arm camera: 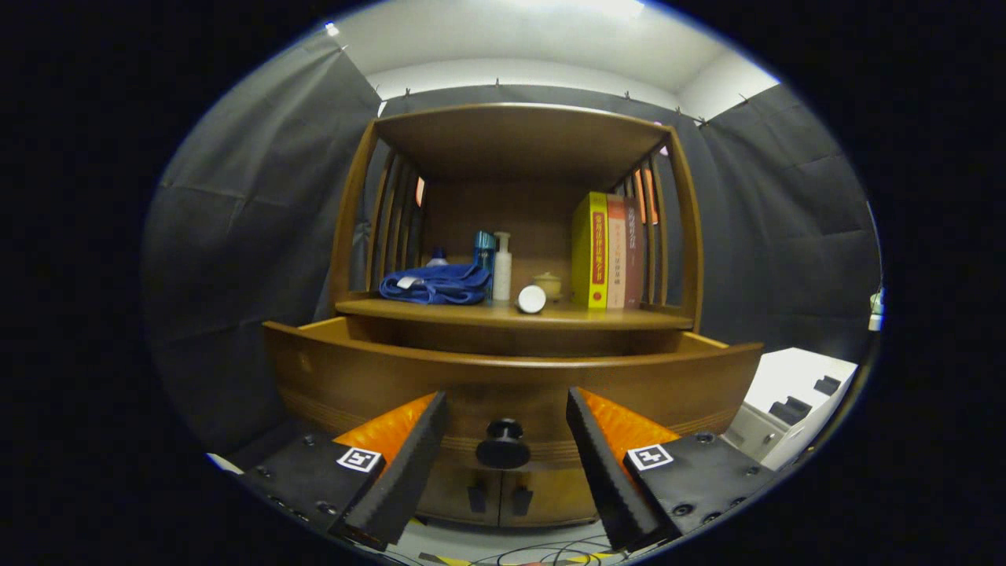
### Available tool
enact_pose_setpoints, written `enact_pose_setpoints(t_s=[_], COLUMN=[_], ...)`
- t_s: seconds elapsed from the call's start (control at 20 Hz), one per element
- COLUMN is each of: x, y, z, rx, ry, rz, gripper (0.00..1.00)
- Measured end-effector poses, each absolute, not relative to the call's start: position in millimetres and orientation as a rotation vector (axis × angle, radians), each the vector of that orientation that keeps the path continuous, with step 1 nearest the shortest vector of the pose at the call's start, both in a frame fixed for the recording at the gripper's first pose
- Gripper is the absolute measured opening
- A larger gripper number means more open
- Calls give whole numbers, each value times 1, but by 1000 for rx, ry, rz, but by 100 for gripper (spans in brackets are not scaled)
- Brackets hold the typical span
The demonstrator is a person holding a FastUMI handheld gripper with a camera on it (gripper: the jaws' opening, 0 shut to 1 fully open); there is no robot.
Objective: Pull open the drawer, take out the items inside it, and place them on the countertop above the cabinet.
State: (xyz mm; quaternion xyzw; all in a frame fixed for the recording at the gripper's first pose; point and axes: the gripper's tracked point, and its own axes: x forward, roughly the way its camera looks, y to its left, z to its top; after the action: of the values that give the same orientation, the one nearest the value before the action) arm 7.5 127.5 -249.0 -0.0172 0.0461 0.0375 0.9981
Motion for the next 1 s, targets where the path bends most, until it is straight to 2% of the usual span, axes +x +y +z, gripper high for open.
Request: enact_pose_setpoints(t_s=[0.35,0.65,1.0], x=[32,46,97], y=[128,130,132], z=[-267,-259,-262], rx=[-29,-50,-57], ry=[116,108,156], rz=[12,32,30], gripper=[98,97,98])
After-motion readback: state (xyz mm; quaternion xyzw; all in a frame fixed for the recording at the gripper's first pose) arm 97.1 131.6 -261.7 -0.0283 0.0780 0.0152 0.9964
